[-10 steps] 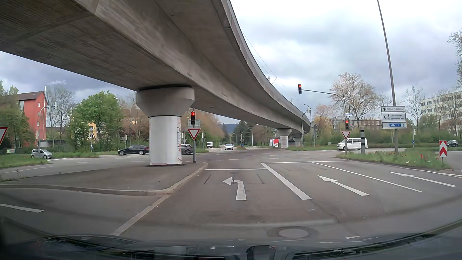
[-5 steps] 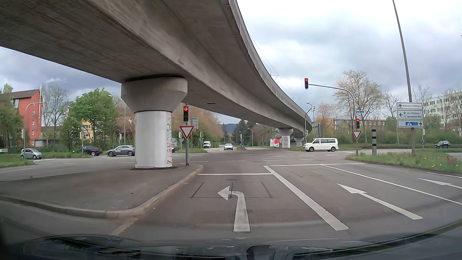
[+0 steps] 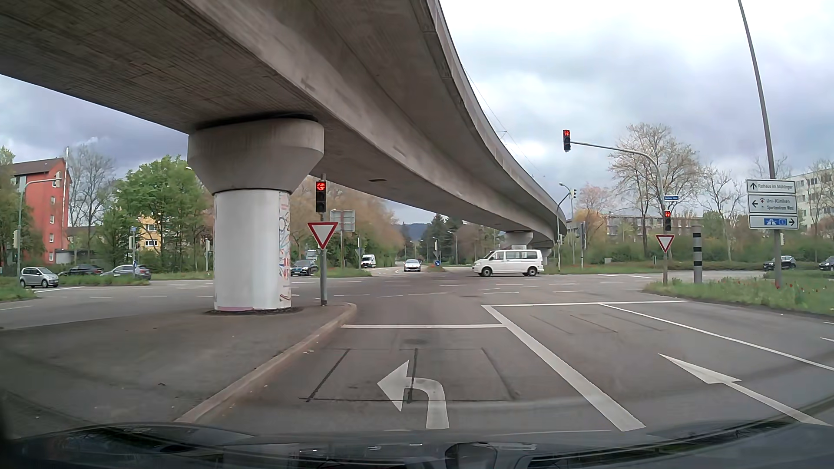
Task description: Follow the waypoints while adhering to traffic rules and regulations
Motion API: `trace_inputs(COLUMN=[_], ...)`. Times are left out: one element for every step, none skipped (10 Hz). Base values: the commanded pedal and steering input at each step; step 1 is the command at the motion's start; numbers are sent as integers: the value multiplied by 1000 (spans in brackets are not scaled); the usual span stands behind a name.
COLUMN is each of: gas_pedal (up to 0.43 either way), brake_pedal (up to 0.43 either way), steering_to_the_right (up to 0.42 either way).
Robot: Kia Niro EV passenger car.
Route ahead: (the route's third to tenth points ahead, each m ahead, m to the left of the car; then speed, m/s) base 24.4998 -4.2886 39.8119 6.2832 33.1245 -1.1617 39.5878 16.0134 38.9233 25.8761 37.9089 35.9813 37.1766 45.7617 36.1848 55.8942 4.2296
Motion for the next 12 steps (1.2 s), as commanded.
trace_inputs(gas_pedal=[0, 0, 0, 0, 0, 0, 0, 0, 0, 0, 0, 0], brake_pedal=[165, 165, 165, 165, 177, 171, 171, 171, 171, 165, 165, 159], steering_to_the_right=[-9, -9, -10, -11, -14, -16, -16, -16, -16, -13, -12, -10])
